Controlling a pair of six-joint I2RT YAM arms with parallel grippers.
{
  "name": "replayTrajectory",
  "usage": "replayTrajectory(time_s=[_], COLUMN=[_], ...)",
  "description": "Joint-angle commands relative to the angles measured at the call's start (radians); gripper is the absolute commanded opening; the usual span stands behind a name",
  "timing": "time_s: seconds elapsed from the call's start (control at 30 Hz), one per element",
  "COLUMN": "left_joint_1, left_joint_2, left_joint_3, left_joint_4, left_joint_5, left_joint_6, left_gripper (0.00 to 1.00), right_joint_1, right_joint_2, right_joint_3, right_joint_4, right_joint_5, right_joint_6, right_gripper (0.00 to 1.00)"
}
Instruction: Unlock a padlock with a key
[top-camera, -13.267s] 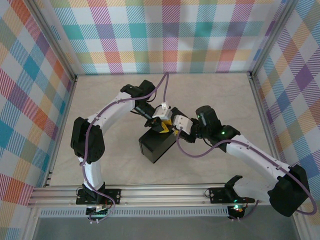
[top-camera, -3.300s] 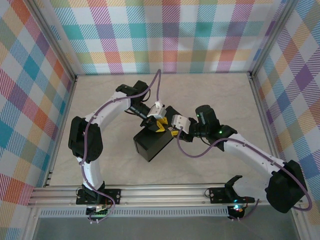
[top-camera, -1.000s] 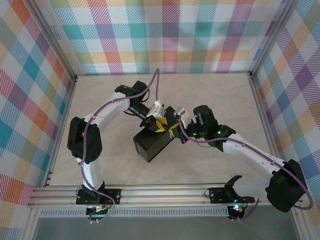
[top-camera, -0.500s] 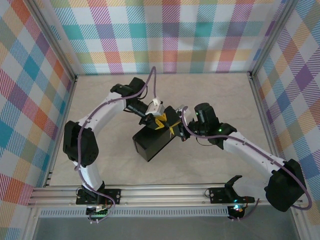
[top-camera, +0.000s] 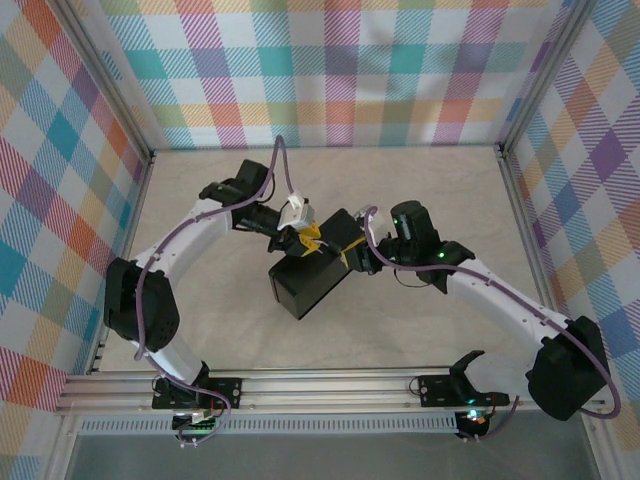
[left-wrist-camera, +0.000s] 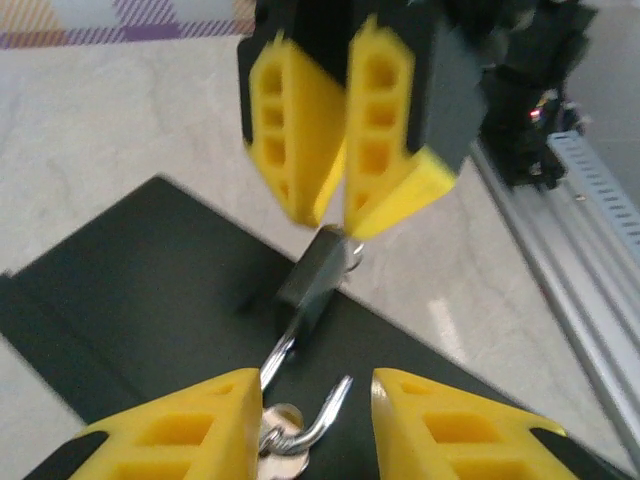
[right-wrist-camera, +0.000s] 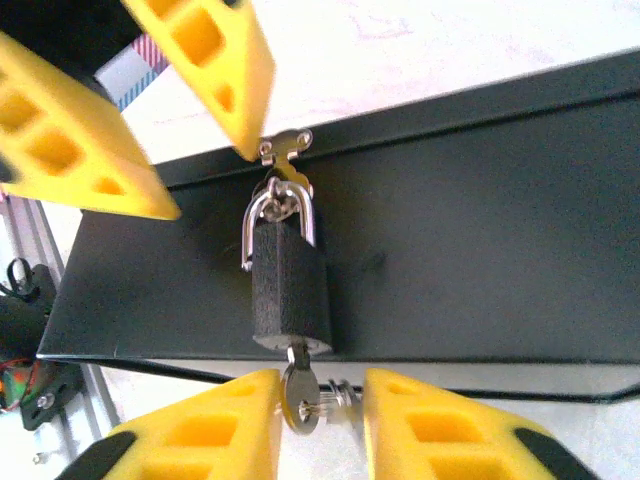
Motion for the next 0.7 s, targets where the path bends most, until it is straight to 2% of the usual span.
replayTrajectory(time_s=[0.0,0.2,0.3,0.43,0.57,0.67], left_joint_1=[0.018,0.016,0.004,-0.058,-0.104,-0.11], left_joint_2=[-0.063,-0.107,-0.112,-0.14,-0.186,-0.228], left_joint_3=[-0.054,-0.079,-0.061,-0.099,-0.16,-0.224], left_joint_4=[0.267,0.491,0.448,0.399,0.354,0.35], left_joint_5=[-0.124,-0.435,-0.536,-0.67,-0.842,-0.872], left_joint_6=[-0.243,-0.741,-0.934,-1.046,-1.185,-1.233], left_gripper=[0.33,0.31,0.28,0.26,0.26,0.26], right_joint_1=[-0.006,-0.006,-0.006,-0.006,-0.006,-0.006], right_joint_2=[0.019,0.081,0.113,0.135,0.136,0.118], right_joint_3=[0.054,0.067,0.079,0.066,0.061,0.05], right_joint_4=[0.007,0.057,0.058,0.097,0.103,0.098], right_joint_5=[-0.027,-0.017,0.005,0.03,0.023,0.028], right_joint_6=[-0.013,-0.004,-0.013,-0.006,-0.002,-0.009], right_gripper=[0.33,0.37,0.35,0.3,0.2,0.16])
